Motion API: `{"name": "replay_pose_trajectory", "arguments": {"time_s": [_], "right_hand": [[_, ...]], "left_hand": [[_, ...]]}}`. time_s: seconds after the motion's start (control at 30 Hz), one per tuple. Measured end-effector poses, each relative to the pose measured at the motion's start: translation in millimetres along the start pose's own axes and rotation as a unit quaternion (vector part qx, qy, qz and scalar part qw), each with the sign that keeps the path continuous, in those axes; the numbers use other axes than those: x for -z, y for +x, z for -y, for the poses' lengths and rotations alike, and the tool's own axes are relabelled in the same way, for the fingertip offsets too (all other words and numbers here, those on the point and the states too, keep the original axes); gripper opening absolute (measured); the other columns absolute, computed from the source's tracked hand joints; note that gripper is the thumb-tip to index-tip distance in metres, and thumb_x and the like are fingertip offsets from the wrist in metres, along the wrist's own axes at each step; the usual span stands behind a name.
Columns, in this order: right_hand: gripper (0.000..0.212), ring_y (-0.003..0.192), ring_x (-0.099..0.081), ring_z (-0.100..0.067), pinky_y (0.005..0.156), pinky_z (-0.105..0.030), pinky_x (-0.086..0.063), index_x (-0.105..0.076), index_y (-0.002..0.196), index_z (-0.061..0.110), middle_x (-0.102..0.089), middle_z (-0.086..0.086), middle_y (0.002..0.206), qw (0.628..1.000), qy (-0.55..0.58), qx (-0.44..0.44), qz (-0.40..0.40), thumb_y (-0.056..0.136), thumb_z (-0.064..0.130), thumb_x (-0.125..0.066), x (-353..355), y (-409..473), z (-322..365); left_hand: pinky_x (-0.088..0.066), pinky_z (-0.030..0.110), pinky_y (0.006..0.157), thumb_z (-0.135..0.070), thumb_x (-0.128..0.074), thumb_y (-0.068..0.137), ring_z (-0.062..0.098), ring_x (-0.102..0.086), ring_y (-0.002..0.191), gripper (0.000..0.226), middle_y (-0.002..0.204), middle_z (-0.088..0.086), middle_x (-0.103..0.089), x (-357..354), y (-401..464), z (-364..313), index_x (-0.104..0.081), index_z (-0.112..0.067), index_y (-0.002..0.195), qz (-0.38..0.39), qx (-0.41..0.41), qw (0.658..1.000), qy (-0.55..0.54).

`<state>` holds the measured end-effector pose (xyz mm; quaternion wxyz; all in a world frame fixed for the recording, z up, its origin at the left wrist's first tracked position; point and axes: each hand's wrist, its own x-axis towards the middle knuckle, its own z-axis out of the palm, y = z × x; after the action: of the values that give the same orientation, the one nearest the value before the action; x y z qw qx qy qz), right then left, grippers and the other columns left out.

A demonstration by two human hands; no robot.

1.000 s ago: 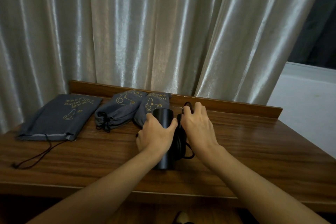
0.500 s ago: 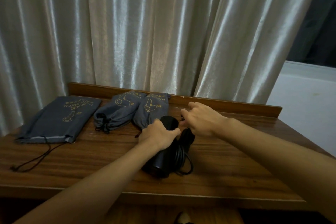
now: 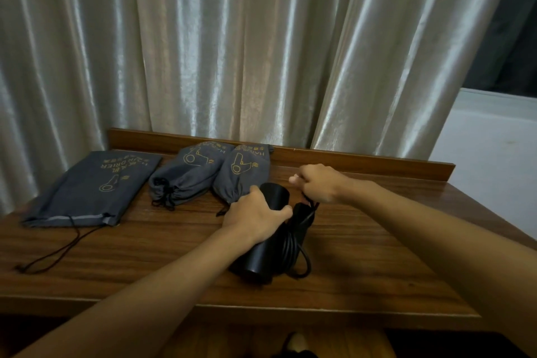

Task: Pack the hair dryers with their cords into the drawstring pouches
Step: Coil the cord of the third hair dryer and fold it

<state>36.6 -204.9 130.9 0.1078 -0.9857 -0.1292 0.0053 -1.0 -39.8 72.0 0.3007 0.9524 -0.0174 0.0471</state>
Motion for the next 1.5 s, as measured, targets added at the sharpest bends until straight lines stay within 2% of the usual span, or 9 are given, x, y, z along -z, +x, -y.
{"name": "replay_pose_trajectory", "arguments": {"time_s": [0.13, 0.3, 0.5, 0.67, 1.07, 1.2, 1.27, 1.4, 1.5], "right_hand": [[0.020, 0.088, -0.059, -0.017, 0.077, -0.039, -0.051, -0.050, 0.105, 0.019, -0.060, 0.000, 0.096, 0.997, -0.016, 0.075, -0.032, 0.102, 0.038, -0.045, -13.6, -9.9, 8.7], [0.032, 0.090, -0.037, -0.007, 0.077, -0.026, -0.030, -0.054, 0.113, 0.019, -0.049, 0.006, 0.104, 0.949, -0.149, 0.240, -0.140, 0.098, 0.046, -0.044, -38.5, -20.3, 19.9], [0.037, 0.091, -0.051, -0.010, 0.078, -0.026, -0.041, -0.069, 0.115, 0.015, -0.056, 0.006, 0.097, 0.964, 0.051, 0.193, -0.173, 0.084, 0.034, -0.074, -46.7, -17.7, 22.3], [0.033, 0.093, -0.059, -0.006, 0.081, -0.027, -0.049, -0.073, 0.106, 0.021, -0.069, 0.008, 0.098, 0.946, 0.192, 0.164, -0.204, 0.075, 0.026, -0.083, -61.6, -27.4, 19.3], [0.034, 0.131, -0.041, -0.004, 0.112, -0.033, -0.030, -0.062, 0.129, 0.024, -0.051, 0.011, 0.140, 0.968, 0.189, 0.099, -0.131, 0.105, 0.033, -0.040, -76.4, -28.6, 8.8], [0.030, 0.125, -0.042, -0.008, 0.111, -0.038, -0.029, -0.068, 0.117, 0.025, -0.057, 0.009, 0.126, 0.951, 0.268, 0.051, -0.145, 0.105, 0.026, -0.041, -68.0, -19.3, 5.4], [0.030, 0.121, -0.049, -0.009, 0.108, -0.037, -0.035, -0.068, 0.117, 0.023, -0.061, 0.008, 0.121, 0.938, 0.310, 0.045, -0.150, 0.105, 0.026, -0.040, -60.4, -14.9, 3.5], [0.029, 0.114, -0.056, -0.006, 0.103, -0.034, -0.044, -0.066, 0.117, 0.021, -0.065, 0.008, 0.117, 0.921, 0.353, 0.031, -0.164, 0.105, 0.028, -0.041, -50.7, -9.8, 2.2], [0.030, 0.126, -0.045, -0.017, 0.107, -0.045, -0.040, -0.059, 0.127, 0.024, -0.053, 0.001, 0.128, 0.949, 0.285, -0.030, -0.135, 0.102, 0.035, -0.046, -56.6, -6.3, 5.3]], "left_hand": [[-0.047, 0.035, 0.084, -0.066, -0.060, 0.076, 0.033, -0.058, 0.113, 0.080, 0.125, 0.013, -0.060, 7.0, 12.4, 6.4, -0.050, -0.006, 0.128, 0.025, 0.061, 0.998, 0.024], [-0.051, 0.034, 0.086, -0.070, -0.055, 0.081, 0.030, -0.060, 0.110, 0.074, 0.127, 0.013, -0.061, 11.8, 23.3, 15.6, -0.058, -0.009, 0.123, 0.052, 0.094, 0.994, 0.024], [-0.040, 0.042, 0.107, -0.066, -0.051, 0.087, 0.035, -0.043, 0.133, 0.100, 0.151, 0.019, -0.034, 7.4, 31.8, 18.9, -0.009, -0.001, 0.151, 0.062, 0.103, 0.993, -0.016], [-0.032, 0.038, 0.110, -0.064, -0.049, 0.091, 0.034, -0.029, 0.140, 0.094, 0.158, 0.014, -0.007, 1.3, 39.9, 27.0, -0.015, -0.001, 0.152, 0.067, 0.135, 0.981, -0.120], [-0.043, 0.048, 0.104, -0.040, -0.062, 0.088, 0.039, -0.048, 0.126, 0.075, 0.142, 0.021, -0.042, -36.4, 59.6, 19.6, -0.032, 0.002, 0.143, -0.024, 0.312, 0.852, -0.421], [-0.037, 0.049, 0.108, -0.043, -0.049, 0.094, 0.035, -0.038, 0.130, 0.069, 0.146, 0.017, -0.031, -41.2, 39.1, 26.3, -0.029, -0.002, 0.144, -0.041, 0.301, 0.891, -0.338], [-0.043, 0.048, 0.103, -0.040, -0.048, 0.096, 0.034, -0.046, 0.123, 0.059, 0.140, 0.017, -0.040, -40.6, 23.8, 37.0, -0.037, -0.003, 0.140, -0.044, 0.265, 0.903, -0.336], [-0.055, 0.035, 0.059, -0.029, -0.052, 0.098, 0.021, -0.064, 0.067, 0.034, 0.100, 0.011, -0.061, -36.8, -2.1, 54.6, -0.048, -0.009, 0.125, -0.009, 0.189, 0.893, -0.408], [-0.058, 0.036, 0.059, -0.028, -0.054, 0.098, 0.023, -0.066, 0.060, 0.031, 0.094, 0.012, -0.064, -36.0, -10.3, 55.3, -0.051, -0.009, 0.122, -0.002, 0.176, 0.892, -0.416]]}}
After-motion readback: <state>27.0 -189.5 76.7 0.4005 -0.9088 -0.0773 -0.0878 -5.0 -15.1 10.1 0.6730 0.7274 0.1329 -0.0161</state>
